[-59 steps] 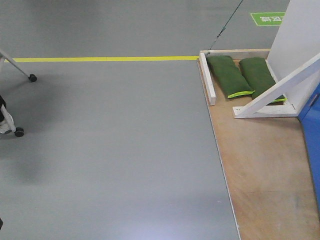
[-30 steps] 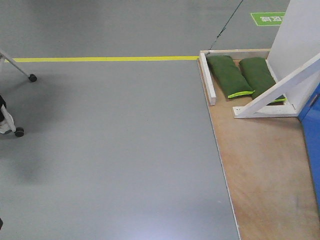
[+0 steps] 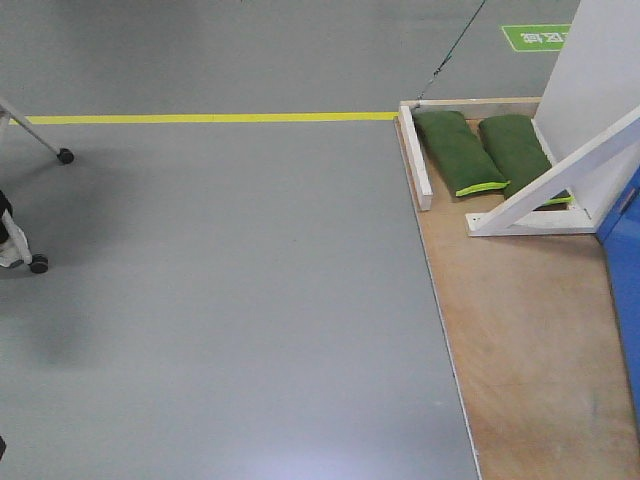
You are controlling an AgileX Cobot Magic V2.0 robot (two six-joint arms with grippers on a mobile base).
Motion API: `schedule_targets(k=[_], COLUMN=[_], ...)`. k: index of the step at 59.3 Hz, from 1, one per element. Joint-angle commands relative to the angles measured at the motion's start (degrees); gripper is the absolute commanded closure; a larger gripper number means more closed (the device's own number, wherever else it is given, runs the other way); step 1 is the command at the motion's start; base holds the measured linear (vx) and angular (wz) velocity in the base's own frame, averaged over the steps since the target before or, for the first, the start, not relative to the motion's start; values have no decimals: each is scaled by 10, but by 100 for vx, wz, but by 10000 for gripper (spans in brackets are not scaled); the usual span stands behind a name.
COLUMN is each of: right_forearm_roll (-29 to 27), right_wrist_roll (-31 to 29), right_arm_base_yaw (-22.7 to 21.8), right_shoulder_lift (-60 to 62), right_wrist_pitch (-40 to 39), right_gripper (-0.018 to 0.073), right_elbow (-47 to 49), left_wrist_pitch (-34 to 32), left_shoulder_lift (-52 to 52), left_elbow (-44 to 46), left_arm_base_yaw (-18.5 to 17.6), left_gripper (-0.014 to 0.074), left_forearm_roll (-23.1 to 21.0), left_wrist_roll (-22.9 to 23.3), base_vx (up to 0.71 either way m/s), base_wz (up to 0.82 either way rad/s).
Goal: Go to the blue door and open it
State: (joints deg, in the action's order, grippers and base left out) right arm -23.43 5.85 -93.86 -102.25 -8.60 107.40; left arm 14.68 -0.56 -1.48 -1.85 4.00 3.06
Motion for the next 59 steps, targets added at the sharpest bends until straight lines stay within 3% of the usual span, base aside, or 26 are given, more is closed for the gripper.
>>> schedule_targets(k=[1,25,40,59], right_forearm_roll=[10,80,132,127], right_wrist_roll=[-4,-4,-4,-4], right_arm_base_yaw=[12,89,94,96], right_shoulder_lift=[16,-16,-24,-39], right_wrist_pitch=[-38,0,3,4], right_gripper=[564,564,564,564], right_elbow=[36,51,51,51], left_wrist_pitch=[-43,-43,-43,-43], left_shoulder_lift=[-11,-11,-10,-10], left_elbow=[14,14,14,14], left_arm_base_yaw=[0,0,0,0], left_gripper=[526,526,526,526], left_forearm_roll=[-1,-1,-1,-1], left_wrist_roll=[2,2,2,2], base_vx=[0,0,0,0], base_wz=[0,0,0,0])
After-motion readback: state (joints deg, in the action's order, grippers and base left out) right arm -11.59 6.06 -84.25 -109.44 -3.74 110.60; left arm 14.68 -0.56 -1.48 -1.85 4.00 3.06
